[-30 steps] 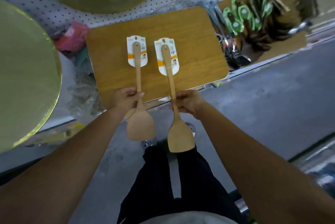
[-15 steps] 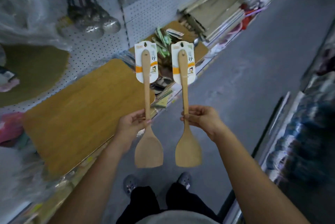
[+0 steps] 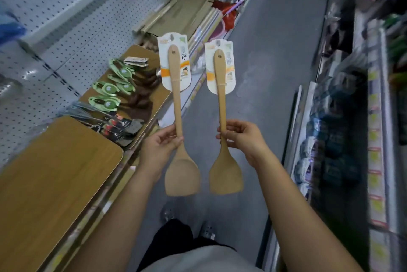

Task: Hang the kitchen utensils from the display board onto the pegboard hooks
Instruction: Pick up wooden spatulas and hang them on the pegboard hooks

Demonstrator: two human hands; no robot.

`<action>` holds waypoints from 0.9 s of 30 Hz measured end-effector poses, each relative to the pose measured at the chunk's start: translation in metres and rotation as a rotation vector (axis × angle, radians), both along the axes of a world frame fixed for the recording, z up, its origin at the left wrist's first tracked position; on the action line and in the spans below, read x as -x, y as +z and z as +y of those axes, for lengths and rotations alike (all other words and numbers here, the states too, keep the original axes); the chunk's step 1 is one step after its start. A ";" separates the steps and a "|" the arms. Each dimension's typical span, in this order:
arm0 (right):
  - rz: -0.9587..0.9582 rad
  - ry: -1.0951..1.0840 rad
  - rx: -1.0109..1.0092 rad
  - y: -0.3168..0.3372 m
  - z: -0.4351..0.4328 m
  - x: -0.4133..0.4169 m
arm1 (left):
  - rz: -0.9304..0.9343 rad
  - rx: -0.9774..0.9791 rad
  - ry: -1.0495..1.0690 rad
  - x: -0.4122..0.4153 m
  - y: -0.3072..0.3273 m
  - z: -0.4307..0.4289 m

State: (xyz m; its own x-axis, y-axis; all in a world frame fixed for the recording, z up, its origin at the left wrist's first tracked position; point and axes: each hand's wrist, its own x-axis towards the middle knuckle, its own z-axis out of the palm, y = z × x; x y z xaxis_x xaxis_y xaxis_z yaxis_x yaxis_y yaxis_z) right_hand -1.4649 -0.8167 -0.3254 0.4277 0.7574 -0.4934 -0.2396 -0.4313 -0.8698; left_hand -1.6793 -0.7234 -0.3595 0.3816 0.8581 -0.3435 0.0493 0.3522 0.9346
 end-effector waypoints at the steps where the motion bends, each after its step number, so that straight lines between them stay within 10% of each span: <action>1: 0.020 -0.015 -0.001 -0.001 0.004 -0.008 | 0.007 0.001 0.005 -0.010 0.000 0.005; 27: -0.053 -0.144 -0.037 0.011 0.237 -0.257 | -0.016 -0.015 -0.144 -0.276 0.001 0.281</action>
State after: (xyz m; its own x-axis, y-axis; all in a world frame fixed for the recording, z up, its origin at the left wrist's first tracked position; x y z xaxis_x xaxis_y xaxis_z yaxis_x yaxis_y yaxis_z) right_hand -1.2082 -0.5794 -0.3144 0.5583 0.7036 -0.4397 -0.2498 -0.3628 -0.8977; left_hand -1.4028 -0.4426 -0.3581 0.5068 0.7990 -0.3237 0.0835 0.3282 0.9409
